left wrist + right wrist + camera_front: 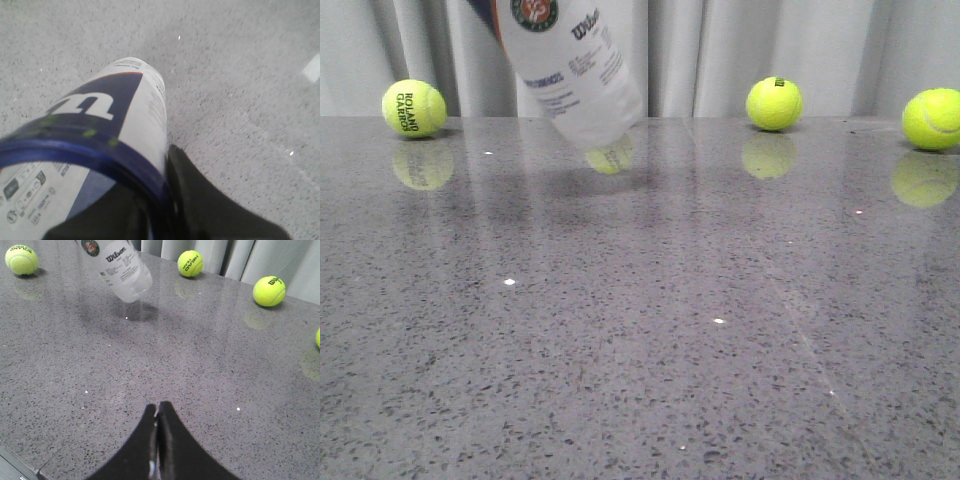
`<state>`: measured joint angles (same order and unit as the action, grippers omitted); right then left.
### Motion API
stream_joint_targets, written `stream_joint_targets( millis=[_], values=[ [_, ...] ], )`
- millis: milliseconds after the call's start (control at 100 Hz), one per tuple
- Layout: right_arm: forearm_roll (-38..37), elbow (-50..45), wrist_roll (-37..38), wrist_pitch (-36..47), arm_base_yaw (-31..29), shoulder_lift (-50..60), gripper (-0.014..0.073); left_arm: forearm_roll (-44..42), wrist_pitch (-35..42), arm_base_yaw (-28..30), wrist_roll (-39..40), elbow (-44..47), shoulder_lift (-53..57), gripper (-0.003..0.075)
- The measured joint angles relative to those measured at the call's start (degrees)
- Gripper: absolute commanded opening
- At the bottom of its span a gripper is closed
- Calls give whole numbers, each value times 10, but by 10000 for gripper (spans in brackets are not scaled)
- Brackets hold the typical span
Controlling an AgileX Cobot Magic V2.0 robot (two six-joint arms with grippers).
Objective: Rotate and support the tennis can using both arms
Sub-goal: 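Lift the lid end with the left gripper, swinging the can upright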
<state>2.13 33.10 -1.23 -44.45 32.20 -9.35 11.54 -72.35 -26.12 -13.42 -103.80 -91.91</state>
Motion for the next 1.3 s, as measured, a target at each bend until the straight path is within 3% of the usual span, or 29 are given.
stream_joint_targets(
  millis=[250, 350, 460, 560, 850, 1300],
  values=[
    [0, 0, 0, 0, 0, 0, -66, -12, -1, 0, 1, 7, 0, 3],
    [0, 0, 0, 0, 0, 0, -66, -12, -1, 0, 1, 7, 0, 116],
    [0, 0, 0, 0, 0, 0, -66, -12, -1, 0, 1, 7, 0, 306],
    [0, 0, 0, 0, 0, 0, -66, -12, -1, 0, 1, 7, 0, 388],
    [0, 0, 0, 0, 0, 0, -66, -11, -1, 0, 1, -7, -12, 390],
    [0, 0, 0, 0, 0, 0, -66, 25, -1, 0, 1, -128, -108, 390]
  ],
)
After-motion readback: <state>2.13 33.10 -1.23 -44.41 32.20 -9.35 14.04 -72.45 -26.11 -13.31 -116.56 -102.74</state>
